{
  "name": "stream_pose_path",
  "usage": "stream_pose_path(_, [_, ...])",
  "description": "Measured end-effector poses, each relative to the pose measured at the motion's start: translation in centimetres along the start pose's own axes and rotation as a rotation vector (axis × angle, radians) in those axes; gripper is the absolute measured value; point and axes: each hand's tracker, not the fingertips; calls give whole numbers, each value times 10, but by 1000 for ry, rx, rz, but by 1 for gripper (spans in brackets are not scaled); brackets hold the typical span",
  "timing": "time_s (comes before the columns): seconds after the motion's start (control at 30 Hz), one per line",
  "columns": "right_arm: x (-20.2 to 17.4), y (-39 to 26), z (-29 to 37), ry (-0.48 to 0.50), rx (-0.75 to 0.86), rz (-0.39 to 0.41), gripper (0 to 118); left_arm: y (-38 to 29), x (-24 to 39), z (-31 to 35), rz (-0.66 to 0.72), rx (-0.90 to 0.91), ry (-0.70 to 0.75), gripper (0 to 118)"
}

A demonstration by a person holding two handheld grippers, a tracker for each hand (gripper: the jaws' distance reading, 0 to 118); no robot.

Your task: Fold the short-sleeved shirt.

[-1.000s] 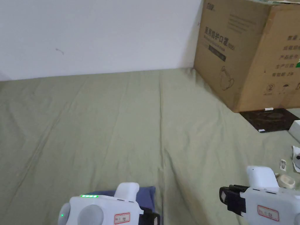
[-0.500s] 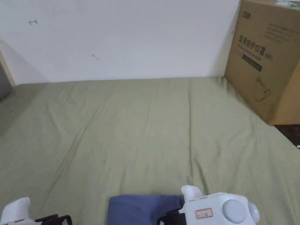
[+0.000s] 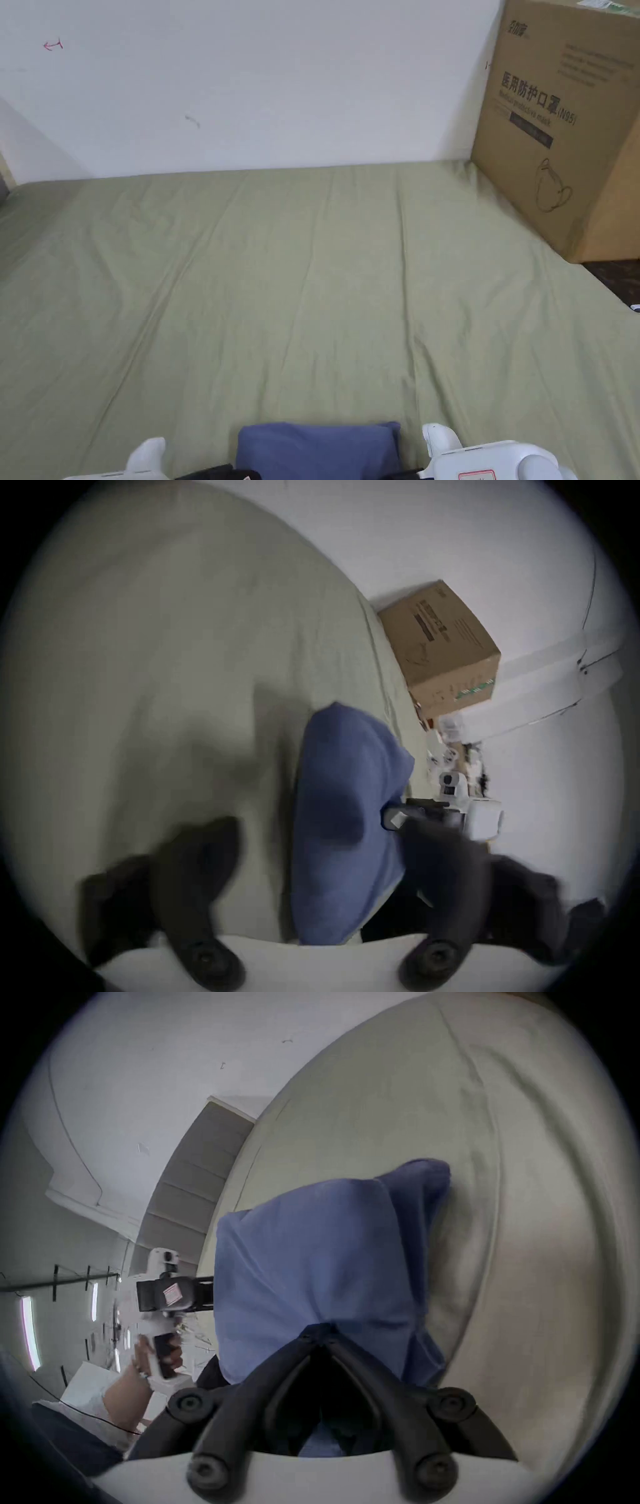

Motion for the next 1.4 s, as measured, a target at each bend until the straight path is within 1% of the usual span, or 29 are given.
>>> stream_pose_path(0.03, [3,-1,1,18,-1,-43,0,1,-8,-10,18,-18,-81,118])
stream_pose_path(0.07, [6,-2,1,29,0,-74,0,4,-11,-16,34,-5,-173,118])
stream_pose_path(0.13, [13,-2,0,64,-1,-155,0,11,-17,-29,93,-3,-260,118])
stream_pose_path(0.17, [16,-3,0,77,2,-177,0,13,-17,-36,120,-17,-297,118])
stream_pose_path(0.27, [18,-4,0,84,8,-182,0,10,-15,-66,237,-87,-493,118])
stream_pose_path(0.3, [18,-5,0,86,9,-188,0,8,-13,-75,244,-121,-520,118])
stream_pose_path(0.33, [19,-6,0,93,10,-200,0,9,-10,-77,192,-114,-477,118])
stream_pose_path(0.37, [19,-6,0,98,9,-215,0,9,-7,-75,129,-99,-436,112])
stream_pose_path(0.4, [20,-6,1,104,6,-234,0,8,-8,-75,92,-78,-412,95])
stream_pose_path(0.43, [20,-7,1,109,4,-250,0,8,-8,-73,56,-67,-340,41])
stream_pose_path(0.47, [21,-6,2,108,2,-254,0,8,-6,-72,9,-66,-184,23])
stream_pose_path(0.5, [20,-5,2,109,-4,-258,0,9,-6,-74,-65,-80,2,23])
stream_pose_path(0.53, [19,-5,0,114,-26,-262,0,2,-4,-72,9,-80,-183,23])
stream_pose_path(0.57, [18,-4,0,103,-24,-254,0,4,3,-66,27,-56,-187,23])
stream_pose_path(0.6, [15,-4,2,93,-17,-235,0,5,11,-67,-15,-78,-106,23])
stream_pose_path(0.63, [9,-3,3,45,-12,-193,0,5,22,-66,-37,-67,-83,23])
stream_pose_path(0.67, [2,-4,5,20,-4,-148,0,2,24,-63,-60,-58,-53,23])
stream_pose_path(0.73, [-20,-4,13,-37,17,-32,0,1,50,-47,-162,-21,16,23])
stream_pose_path(0.77, [-29,-5,19,-63,31,3,0,2,61,-37,-197,-3,49,23])
stream_pose_path(0.8, [-39,-6,27,-58,49,20,0,1,67,-19,-244,28,75,23])
stream_pose_path(0.83, [-50,-6,37,-39,63,19,0,4,76,0,-299,74,132,23])
stream_pose_path(0.87, [-58,-6,45,-21,78,28,0,8,84,16,-344,110,225,23])
stream_pose_path(0.93, [-74,-5,62,9,105,46,0,27,83,51,-406,121,367,23])
stream_pose_path(1.0, [-87,-2,75,8,128,78,0,43,77,79,-410,106,452,23])
stream_pose_path(1.1, [-100,1,91,-16,166,127,0,71,54,116,-405,73,665,23])
stream_pose_path(1.17, [-104,0,100,-41,179,153,0,85,42,134,-398,61,809,23])
stream_pose_path(1.23, [-108,-2,108,-86,186,168,0,99,24,151,-398,53,914,23])
stream_pose_path(1.3, [-107,-4,113,-114,183,164,0,111,10,163,-399,25,978,23])
stream_pose_path(1.4, [-102,-7,118,-100,175,95,0,126,-13,180,-330,9,1058,23])
